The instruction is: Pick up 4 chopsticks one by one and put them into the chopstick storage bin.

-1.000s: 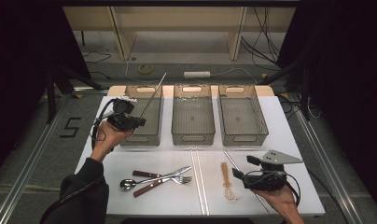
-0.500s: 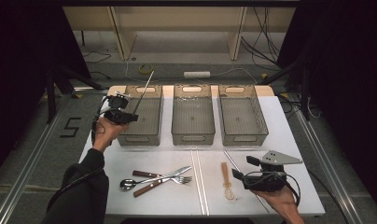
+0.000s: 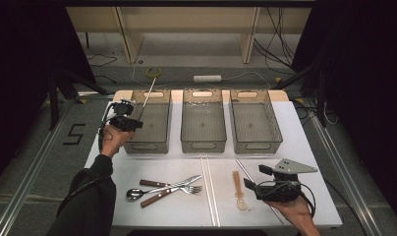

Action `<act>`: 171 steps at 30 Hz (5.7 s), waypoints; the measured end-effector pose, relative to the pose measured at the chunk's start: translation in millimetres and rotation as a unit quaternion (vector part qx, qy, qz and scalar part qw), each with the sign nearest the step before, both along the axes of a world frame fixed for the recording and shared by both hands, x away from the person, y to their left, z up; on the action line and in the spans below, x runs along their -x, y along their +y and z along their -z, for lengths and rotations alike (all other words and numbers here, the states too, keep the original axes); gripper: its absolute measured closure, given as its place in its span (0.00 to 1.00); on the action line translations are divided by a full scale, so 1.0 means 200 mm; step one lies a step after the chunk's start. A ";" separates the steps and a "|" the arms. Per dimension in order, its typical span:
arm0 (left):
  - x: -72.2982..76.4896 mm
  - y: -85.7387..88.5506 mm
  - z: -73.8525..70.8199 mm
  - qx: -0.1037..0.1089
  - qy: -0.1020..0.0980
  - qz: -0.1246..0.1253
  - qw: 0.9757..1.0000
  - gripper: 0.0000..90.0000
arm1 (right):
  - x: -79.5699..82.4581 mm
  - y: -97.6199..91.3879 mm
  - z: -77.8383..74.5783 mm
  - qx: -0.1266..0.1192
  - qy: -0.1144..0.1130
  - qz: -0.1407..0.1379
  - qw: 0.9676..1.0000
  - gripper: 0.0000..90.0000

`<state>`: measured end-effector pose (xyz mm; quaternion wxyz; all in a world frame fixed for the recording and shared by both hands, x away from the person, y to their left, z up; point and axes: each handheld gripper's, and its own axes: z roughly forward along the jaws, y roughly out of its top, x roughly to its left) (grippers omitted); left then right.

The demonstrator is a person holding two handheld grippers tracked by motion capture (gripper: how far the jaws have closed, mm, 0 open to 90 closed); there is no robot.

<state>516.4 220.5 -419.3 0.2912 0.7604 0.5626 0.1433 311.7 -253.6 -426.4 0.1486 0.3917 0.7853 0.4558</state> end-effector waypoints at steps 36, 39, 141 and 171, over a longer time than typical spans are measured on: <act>0.35 -0.09 -0.12 0.045 -0.041 0.060 0.996 0.31 | -0.09 0.00 -0.03 0.161 0.160 0.003 0.974 0.39; 0.41 -0.11 -0.12 0.041 -0.048 0.074 0.995 0.29 | -0.12 0.00 -0.02 0.198 0.192 0.003 0.961 0.42; 0.88 -0.78 0.02 -0.040 -0.084 0.405 0.910 0.29 | -0.08 0.52 -0.10 0.350 0.180 -0.210 0.895 0.97; 0.95 -0.82 0.09 -0.106 -0.046 0.495 0.861 0.71 | 0.00 0.64 -0.11 0.365 0.165 -0.286 0.871 0.96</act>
